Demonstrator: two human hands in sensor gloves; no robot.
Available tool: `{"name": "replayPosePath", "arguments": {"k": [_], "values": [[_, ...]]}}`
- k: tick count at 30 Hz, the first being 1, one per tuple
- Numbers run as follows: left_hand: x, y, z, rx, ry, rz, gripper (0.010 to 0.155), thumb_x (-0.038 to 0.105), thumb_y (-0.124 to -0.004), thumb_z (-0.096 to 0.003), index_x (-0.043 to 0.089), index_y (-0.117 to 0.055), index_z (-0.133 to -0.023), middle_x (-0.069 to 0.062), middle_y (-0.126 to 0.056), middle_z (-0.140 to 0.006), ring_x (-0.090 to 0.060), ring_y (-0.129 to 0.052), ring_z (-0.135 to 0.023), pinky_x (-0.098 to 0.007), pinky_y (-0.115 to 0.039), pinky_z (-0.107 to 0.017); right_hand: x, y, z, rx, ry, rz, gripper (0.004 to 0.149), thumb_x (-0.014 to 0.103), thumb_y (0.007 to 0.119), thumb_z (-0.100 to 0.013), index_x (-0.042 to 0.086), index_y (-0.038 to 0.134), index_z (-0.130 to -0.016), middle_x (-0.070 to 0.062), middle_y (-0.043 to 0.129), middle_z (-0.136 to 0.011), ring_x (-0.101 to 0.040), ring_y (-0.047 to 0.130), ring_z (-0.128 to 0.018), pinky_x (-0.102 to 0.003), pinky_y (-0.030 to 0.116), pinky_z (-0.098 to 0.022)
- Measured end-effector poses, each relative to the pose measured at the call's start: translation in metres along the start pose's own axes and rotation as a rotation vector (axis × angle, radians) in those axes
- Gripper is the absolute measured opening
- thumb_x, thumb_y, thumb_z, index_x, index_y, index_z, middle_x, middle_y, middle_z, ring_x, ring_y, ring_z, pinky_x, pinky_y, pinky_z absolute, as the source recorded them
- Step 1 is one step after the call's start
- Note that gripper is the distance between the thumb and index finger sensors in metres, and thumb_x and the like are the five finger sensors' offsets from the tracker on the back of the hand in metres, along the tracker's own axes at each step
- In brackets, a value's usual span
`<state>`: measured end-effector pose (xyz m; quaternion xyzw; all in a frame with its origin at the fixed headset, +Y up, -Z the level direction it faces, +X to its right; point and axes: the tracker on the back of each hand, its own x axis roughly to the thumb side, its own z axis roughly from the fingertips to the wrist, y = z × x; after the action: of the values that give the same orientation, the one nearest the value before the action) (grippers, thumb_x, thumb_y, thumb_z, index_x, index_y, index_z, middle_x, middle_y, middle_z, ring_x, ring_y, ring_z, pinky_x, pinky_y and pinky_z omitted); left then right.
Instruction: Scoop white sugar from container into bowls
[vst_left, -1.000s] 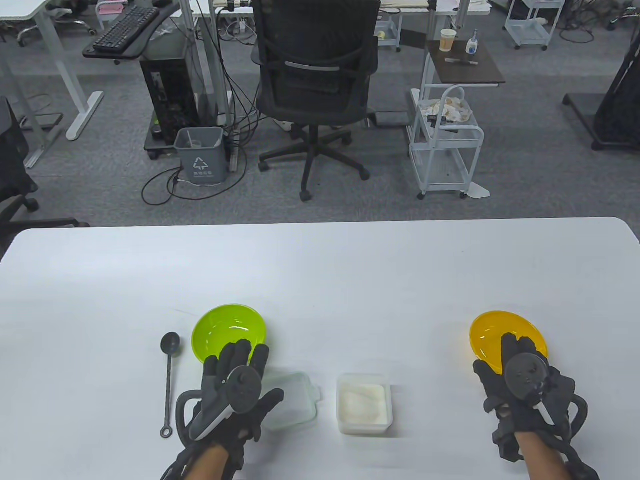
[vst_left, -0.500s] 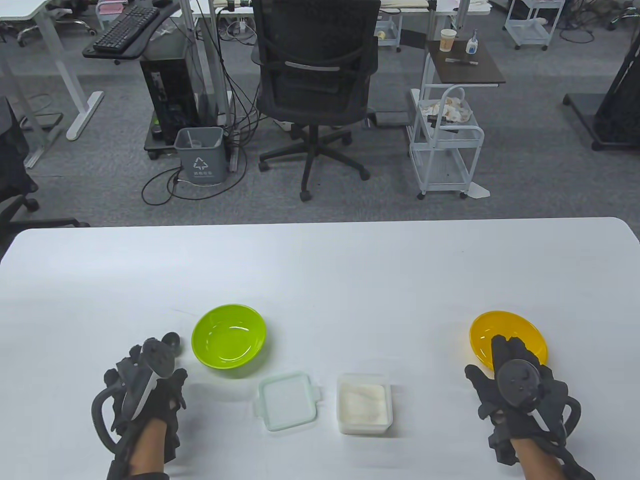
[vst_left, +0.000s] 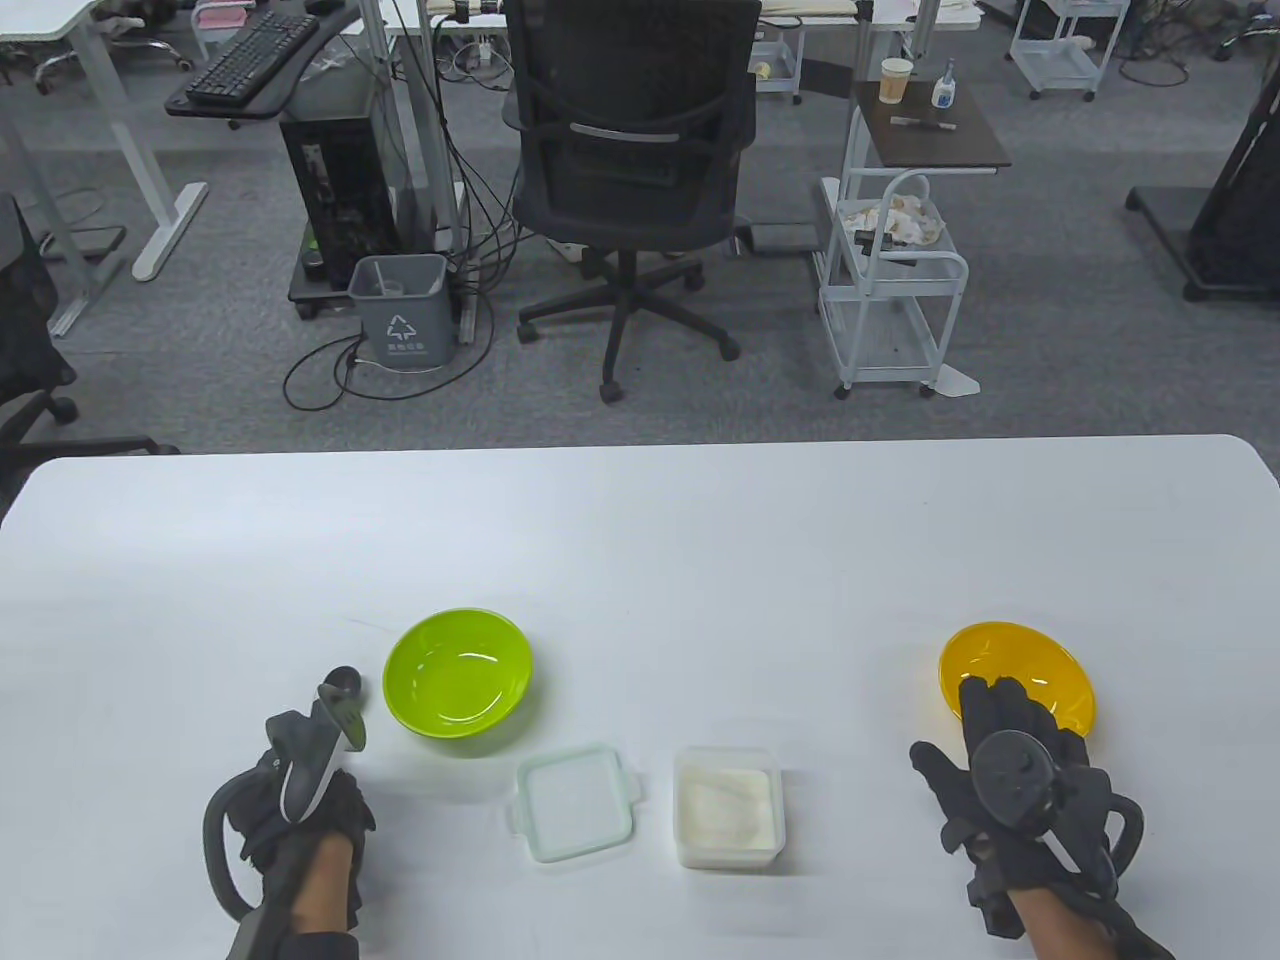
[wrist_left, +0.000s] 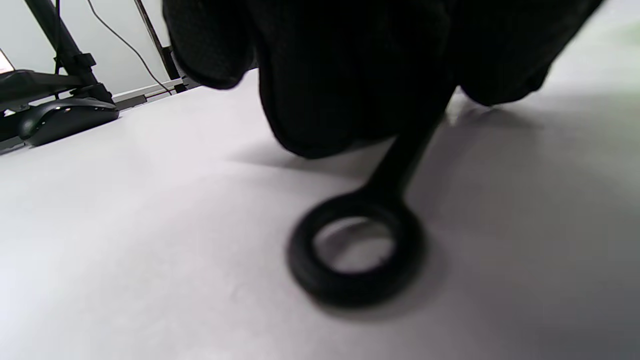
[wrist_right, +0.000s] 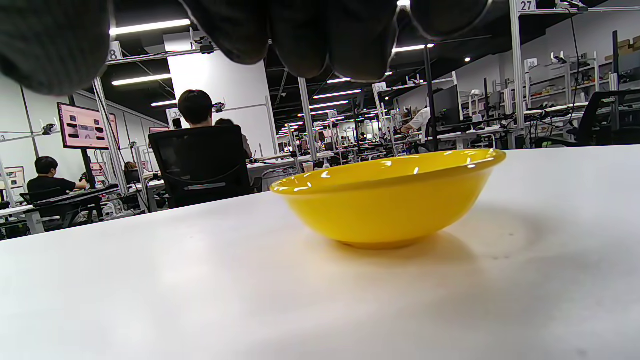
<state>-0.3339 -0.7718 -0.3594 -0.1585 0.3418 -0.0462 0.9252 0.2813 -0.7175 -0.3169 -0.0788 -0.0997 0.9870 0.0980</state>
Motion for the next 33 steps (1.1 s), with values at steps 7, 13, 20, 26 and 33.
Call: {"name": "replayPosePath", "arguments": {"k": [7, 13, 20, 26, 33], "values": [[-0.018, -0.002, -0.001, -0.015, 0.0, 0.144, 0.045, 0.054, -0.08, -0.0405, 0.038, -0.082, -0.083, 0.012, -0.096, -0.072, -0.009, -0.103, -0.055, -0.045, -0.074, -0.068, 0.0, 0.0, 0.0, 0.001, -0.001, 0.004, 0.079, 0.066, 0.073, -0.043, 0.03, 0.048, -0.109, -0.014, 0.046, -0.118, -0.04, 0.058, -0.108, -0.063, 0.044, -0.078], [-0.028, 0.006, 0.006, 0.069, 0.0, 0.274, 0.044, 0.052, -0.076, -0.0421, 0.042, -0.078, -0.085, 0.014, -0.096, -0.078, -0.007, -0.107, -0.06, -0.042, -0.078, -0.067, -0.001, 0.001, 0.0, -0.003, -0.005, -0.001, 0.08, 0.066, 0.073, -0.043, 0.03, 0.048, -0.109, -0.014, 0.045, -0.118, -0.04, 0.058, -0.108, -0.063, 0.044, -0.077], [-0.018, 0.035, 0.033, 0.207, -0.131, 0.377, 0.044, 0.05, -0.075, -0.0429, 0.044, -0.077, -0.087, 0.015, -0.097, -0.078, -0.004, -0.108, -0.054, -0.04, -0.081, -0.064, -0.001, 0.002, 0.001, -0.004, -0.018, -0.005, 0.08, 0.066, 0.074, -0.043, 0.03, 0.048, -0.109, -0.014, 0.045, -0.118, -0.04, 0.058, -0.108, -0.063, 0.044, -0.077], [-0.001, 0.064, 0.066, 0.29, -0.283, 0.423, 0.044, 0.049, -0.075, -0.0434, 0.046, -0.077, -0.088, 0.015, -0.097, -0.076, -0.005, -0.108, -0.052, -0.041, -0.081, -0.063, 0.009, 0.0, 0.003, 0.029, -0.076, -0.025, 0.083, 0.068, 0.075, -0.041, 0.031, 0.046, -0.11, -0.014, 0.042, -0.119, -0.041, 0.054, -0.11, -0.065, 0.04, -0.078], [0.041, 0.085, 0.125, 0.382, -0.567, 0.394, 0.044, 0.051, -0.077, -0.0428, 0.049, -0.08, -0.086, 0.017, -0.098, -0.074, -0.005, -0.108, -0.052, -0.041, -0.08, -0.063, 0.054, 0.005, 0.0, 0.284, -0.303, -0.064, 0.089, 0.068, 0.079, -0.039, 0.032, 0.04, -0.111, -0.013, 0.034, -0.121, -0.042, 0.04, -0.114, -0.066, 0.035, -0.079]]}}
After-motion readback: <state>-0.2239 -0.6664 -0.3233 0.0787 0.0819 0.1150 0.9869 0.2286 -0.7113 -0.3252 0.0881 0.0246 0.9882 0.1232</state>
